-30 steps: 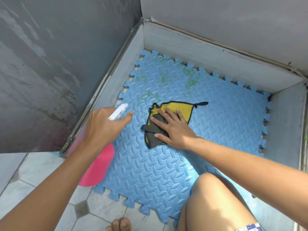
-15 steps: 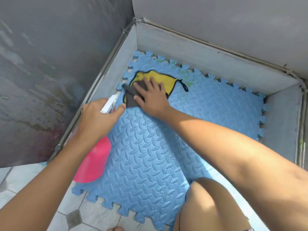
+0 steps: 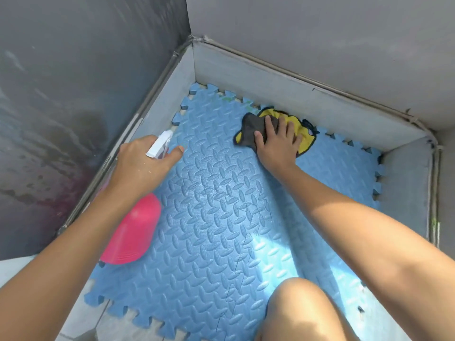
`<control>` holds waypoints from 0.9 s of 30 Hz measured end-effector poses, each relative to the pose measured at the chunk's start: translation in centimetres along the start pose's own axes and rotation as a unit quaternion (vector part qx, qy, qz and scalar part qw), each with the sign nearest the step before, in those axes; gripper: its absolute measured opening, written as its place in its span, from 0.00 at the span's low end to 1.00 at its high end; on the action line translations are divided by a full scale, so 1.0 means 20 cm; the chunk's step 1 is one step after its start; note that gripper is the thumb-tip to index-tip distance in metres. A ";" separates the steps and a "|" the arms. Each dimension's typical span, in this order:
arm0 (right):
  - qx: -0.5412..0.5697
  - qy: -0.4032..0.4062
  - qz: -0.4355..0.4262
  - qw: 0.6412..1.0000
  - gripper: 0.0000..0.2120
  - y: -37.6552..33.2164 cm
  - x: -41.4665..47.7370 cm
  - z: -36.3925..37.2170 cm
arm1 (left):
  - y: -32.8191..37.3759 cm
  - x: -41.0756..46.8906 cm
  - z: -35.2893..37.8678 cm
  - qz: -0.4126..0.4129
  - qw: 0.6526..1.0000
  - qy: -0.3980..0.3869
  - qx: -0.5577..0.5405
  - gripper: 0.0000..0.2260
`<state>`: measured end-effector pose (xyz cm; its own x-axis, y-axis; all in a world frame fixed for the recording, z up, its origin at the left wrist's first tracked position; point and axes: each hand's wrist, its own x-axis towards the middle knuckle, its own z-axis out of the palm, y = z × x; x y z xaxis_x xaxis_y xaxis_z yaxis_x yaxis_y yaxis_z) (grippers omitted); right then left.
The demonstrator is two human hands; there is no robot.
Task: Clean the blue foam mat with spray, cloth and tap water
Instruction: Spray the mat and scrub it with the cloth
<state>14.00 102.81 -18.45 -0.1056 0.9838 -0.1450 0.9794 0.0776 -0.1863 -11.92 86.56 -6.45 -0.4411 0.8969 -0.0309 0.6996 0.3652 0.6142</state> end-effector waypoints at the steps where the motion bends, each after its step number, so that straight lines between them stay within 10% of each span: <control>1: 0.007 -0.004 0.012 1.000 0.31 -0.10 0.05 0.01 | -0.01 -0.01 0.00 -0.008 1.000 0.001 0.004 0.24; 13: 0.008 -0.021 -0.006 1.000 0.31 -0.81 0.24 0.11 | -0.13 -0.09 -0.08 -0.022 1.000 0.006 -0.012 0.25; 18: -0.066 -0.027 -0.290 0.954 0.29 -0.84 0.12 0.14 | -0.15 -0.10 -0.09 -0.020 0.999 -0.013 -0.025 0.25; 27: -0.058 -0.083 -0.543 0.833 0.23 -0.18 -0.44 0.07 | -0.17 -0.23 -0.09 -0.040 0.997 -0.063 0.005 0.22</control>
<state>11.06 93.66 -17.94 -0.9541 0.2870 -0.0861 0.2988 0.9330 -0.2008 -13.26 80.75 -6.96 -0.4220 0.8888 -0.1786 0.6715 0.4388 0.5972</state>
